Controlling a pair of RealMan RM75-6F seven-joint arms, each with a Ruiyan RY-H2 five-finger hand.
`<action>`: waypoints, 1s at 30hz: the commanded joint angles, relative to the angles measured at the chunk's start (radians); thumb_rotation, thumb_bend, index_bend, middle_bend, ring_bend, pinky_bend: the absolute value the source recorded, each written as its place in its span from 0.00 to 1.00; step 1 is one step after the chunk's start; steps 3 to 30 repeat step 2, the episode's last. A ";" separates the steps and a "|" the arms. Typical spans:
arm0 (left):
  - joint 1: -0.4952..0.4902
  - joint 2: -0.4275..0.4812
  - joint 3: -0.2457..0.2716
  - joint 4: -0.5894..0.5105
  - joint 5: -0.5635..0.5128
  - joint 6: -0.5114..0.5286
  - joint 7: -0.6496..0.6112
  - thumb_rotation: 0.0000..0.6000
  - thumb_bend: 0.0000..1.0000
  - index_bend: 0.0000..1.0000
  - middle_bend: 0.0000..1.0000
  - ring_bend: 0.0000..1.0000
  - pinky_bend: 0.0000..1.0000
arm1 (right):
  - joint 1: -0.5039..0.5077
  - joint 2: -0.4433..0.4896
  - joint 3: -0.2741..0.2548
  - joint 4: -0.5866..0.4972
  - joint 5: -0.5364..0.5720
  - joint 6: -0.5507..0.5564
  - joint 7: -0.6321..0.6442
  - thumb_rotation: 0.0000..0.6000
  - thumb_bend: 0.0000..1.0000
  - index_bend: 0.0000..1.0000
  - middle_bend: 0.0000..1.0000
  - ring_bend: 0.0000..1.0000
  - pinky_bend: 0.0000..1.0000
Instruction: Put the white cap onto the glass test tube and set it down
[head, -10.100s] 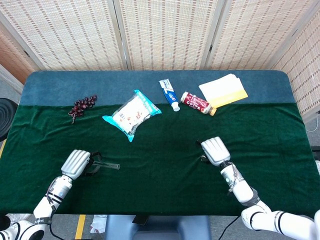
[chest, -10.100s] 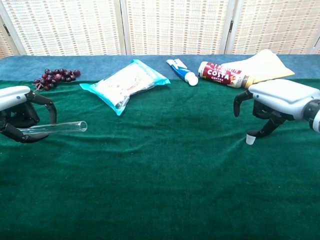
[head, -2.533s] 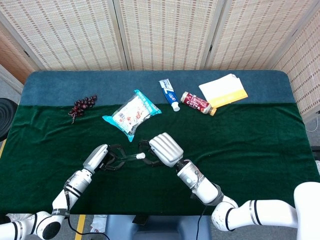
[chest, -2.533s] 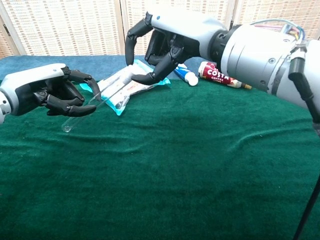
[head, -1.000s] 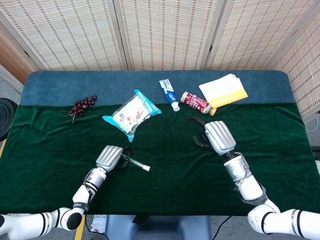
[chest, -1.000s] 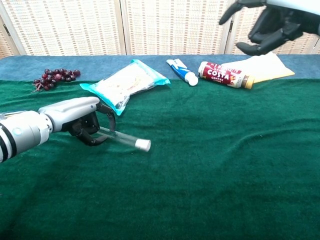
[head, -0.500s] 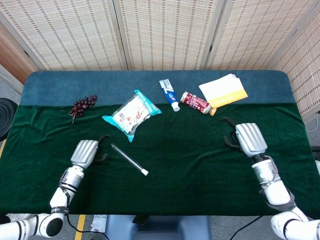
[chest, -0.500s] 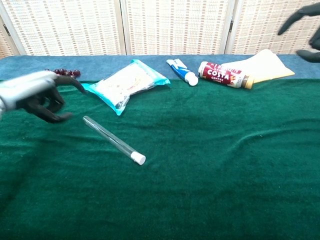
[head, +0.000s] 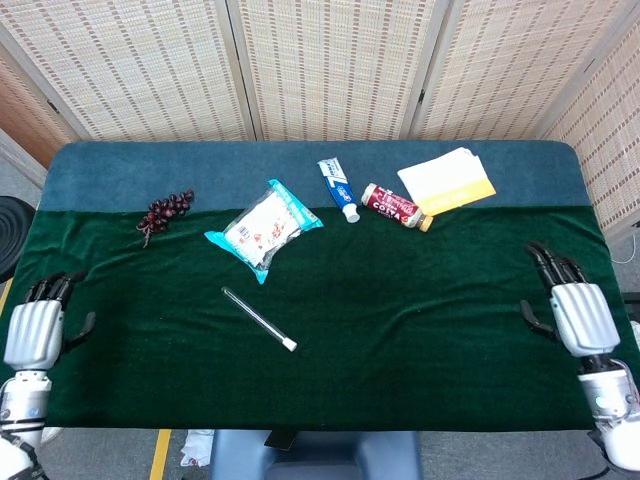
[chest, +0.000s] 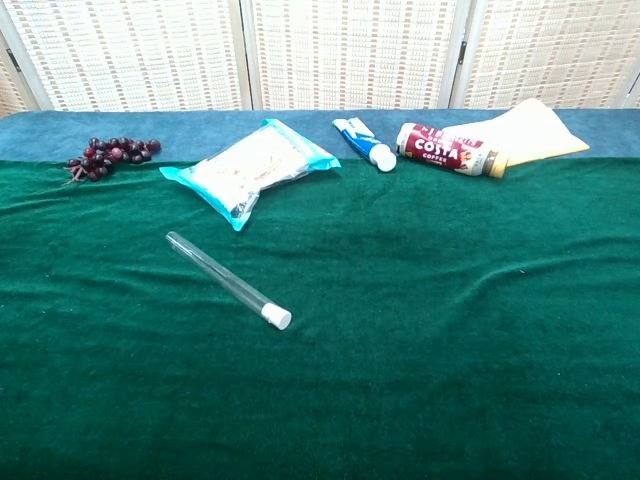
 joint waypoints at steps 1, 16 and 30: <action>0.060 0.006 0.032 -0.005 0.041 0.063 -0.024 1.00 0.43 0.20 0.27 0.16 0.16 | -0.051 -0.005 -0.025 0.013 -0.024 0.046 0.008 1.00 0.49 0.00 0.06 0.12 0.07; 0.077 0.004 0.040 -0.009 0.052 0.079 -0.024 1.00 0.43 0.20 0.27 0.16 0.16 | -0.070 -0.009 -0.031 0.015 -0.029 0.065 0.007 1.00 0.49 0.00 0.06 0.12 0.07; 0.077 0.004 0.040 -0.009 0.052 0.079 -0.024 1.00 0.43 0.20 0.27 0.16 0.16 | -0.070 -0.009 -0.031 0.015 -0.029 0.065 0.007 1.00 0.49 0.00 0.06 0.12 0.07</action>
